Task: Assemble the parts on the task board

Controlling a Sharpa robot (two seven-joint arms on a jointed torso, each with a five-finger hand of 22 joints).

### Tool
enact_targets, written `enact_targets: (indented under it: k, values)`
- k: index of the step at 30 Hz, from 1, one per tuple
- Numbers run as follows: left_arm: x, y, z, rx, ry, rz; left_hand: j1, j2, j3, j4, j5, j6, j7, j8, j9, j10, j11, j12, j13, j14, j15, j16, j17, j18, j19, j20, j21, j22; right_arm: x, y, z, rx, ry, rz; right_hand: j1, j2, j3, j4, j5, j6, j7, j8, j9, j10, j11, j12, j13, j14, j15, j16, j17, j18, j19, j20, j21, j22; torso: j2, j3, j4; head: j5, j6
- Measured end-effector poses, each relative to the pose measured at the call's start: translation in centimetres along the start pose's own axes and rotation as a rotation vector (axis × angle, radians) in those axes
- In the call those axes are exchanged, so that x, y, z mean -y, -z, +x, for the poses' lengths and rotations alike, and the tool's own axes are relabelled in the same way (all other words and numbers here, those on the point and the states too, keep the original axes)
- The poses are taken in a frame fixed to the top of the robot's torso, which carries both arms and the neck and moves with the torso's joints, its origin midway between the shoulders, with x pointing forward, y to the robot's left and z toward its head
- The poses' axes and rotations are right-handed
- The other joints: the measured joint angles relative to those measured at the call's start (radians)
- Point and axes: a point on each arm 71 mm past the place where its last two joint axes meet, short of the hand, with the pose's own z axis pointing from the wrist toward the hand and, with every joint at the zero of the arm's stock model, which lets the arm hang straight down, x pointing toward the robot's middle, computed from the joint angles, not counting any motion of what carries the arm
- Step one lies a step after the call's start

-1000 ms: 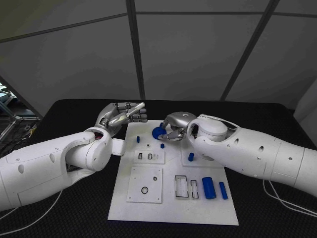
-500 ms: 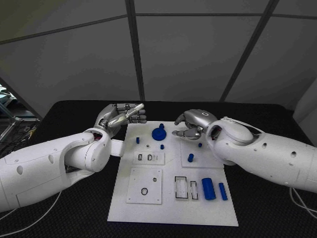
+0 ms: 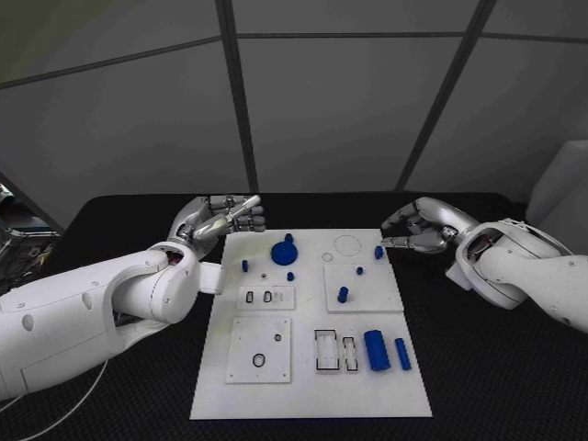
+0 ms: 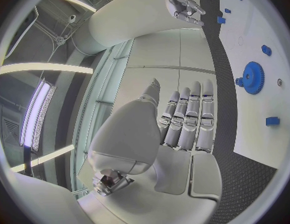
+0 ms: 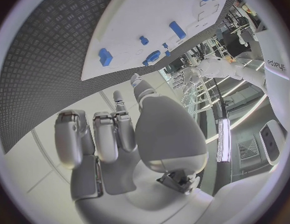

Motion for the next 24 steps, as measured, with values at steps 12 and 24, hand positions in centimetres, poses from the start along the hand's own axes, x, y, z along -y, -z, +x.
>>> enact_targets:
  k: [12,24]
  values:
    - [-0.1,-0.1,-0.1,0.001,0.0,-0.001,0.0,0.0,0.0,0.0,0.0,0.0,0.0,0.0,0.0,0.0,0.0,0.0,0.0,0.0,0.0,0.0,0.001,0.0,0.0,0.0,0.0,0.0,1.7,-0.9,0.4,-0.037,0.019,-0.002,0.017,0.001,-0.003,-0.011,0.0,-0.008,-0.001,-0.007,-0.005,-0.004,-0.004,0.0,0.0,0.0,-0.007,-0.001,0.0,0.0,0.0,0.0,-0.004,0.0,0.002,0.0013,0.0049,-0.016,-0.004]
    - [-0.1,-0.1,-0.4,0.008,-0.004,-0.002,0.0,0.0,0.003,-0.002,0.0,0.0,0.0,0.0,0.0,0.0,0.0,0.0,0.0,0.0,0.0,-0.004,0.001,0.0,0.0,0.0,0.0,0.001,2.0,-0.9,2.4,-0.101,0.031,-0.009,0.017,0.001,-0.003,-0.016,0.005,-0.008,-0.001,-0.011,-0.006,-0.004,-0.003,0.0,0.0,0.0,-0.007,-0.001,0.0,0.0,0.0,0.0,-0.004,0.0,0.002,0.0005,0.0051,-0.016,-0.014]
